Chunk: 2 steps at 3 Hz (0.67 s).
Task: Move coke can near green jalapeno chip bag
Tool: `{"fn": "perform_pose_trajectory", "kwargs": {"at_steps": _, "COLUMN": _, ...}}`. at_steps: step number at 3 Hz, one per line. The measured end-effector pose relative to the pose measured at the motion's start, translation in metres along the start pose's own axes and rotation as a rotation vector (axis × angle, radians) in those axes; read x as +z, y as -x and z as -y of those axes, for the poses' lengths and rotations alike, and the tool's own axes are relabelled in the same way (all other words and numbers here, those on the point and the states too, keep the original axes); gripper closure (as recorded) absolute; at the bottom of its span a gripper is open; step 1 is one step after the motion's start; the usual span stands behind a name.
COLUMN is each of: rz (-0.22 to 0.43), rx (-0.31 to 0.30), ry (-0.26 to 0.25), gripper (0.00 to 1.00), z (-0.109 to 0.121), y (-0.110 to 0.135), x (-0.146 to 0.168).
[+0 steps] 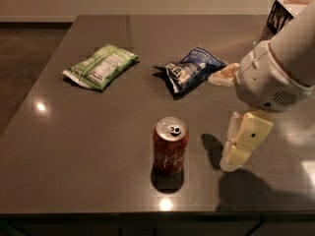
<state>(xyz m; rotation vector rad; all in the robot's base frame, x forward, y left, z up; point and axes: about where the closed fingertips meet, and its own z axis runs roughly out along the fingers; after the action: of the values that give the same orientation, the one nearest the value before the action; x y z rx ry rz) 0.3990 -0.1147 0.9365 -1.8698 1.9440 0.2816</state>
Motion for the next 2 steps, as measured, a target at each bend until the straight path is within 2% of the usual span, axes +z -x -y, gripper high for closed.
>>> {"fn": "perform_pose_trajectory", "kwargs": {"at_steps": 1, "rz": 0.107, "rx": -0.043, "ry": 0.043, "gripper": 0.0, "z": -0.015, "y": 0.029, "x": 0.021}}
{"fn": "perform_pose_trajectory", "kwargs": {"at_steps": 2, "rz": 0.182, "rx": -0.076, "ry": 0.082, "gripper": 0.0, "z": -0.025, "y": 0.056, "x": 0.036}}
